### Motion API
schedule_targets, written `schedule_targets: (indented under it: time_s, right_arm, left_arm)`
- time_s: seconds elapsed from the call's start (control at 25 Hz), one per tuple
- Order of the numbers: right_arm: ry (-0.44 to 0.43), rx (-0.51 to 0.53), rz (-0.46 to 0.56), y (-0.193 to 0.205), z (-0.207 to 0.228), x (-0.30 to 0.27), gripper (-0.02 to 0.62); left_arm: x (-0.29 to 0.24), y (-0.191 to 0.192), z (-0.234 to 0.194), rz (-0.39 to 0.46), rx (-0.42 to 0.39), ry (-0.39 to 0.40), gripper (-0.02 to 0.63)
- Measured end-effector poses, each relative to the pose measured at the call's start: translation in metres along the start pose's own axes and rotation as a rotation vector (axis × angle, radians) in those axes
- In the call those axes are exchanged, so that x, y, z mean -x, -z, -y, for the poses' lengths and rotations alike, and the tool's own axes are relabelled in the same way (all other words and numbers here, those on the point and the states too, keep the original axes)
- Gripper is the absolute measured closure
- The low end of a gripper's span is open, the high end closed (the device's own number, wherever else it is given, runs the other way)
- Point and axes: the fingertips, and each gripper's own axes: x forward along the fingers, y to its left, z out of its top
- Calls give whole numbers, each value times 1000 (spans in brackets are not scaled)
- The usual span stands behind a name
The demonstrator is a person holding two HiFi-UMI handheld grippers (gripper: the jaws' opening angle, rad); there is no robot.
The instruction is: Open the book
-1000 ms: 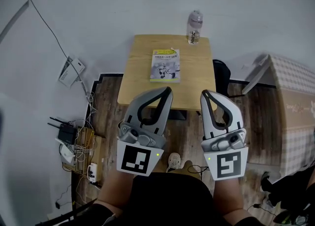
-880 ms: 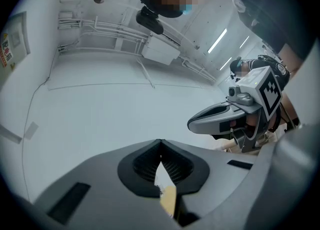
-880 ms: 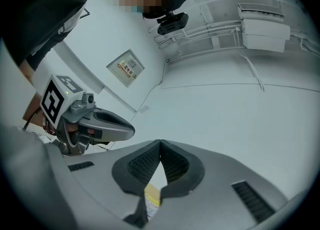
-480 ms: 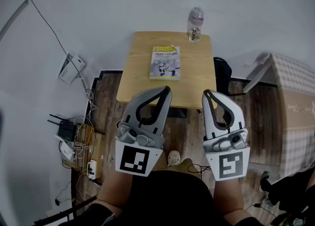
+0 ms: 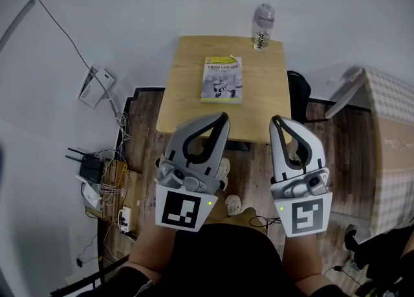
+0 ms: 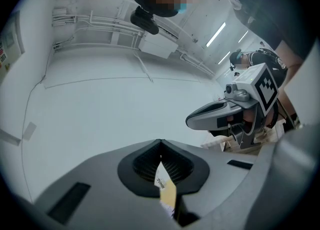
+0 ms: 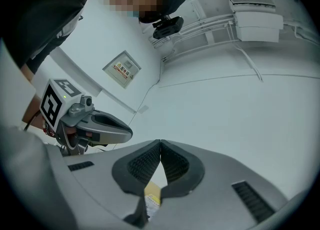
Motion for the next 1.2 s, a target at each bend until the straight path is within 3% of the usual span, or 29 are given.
schedule_targets:
  time_s: [0.52,1.2]
  right_arm:
    - [-10,13,-45,36,19,-61,566]
    - [36,31,-60,74,80,-171,566]
  left_arm:
    - [-52,40,-37,-9,24,23,601]
    - [-152,80,-116,24,14,65,601]
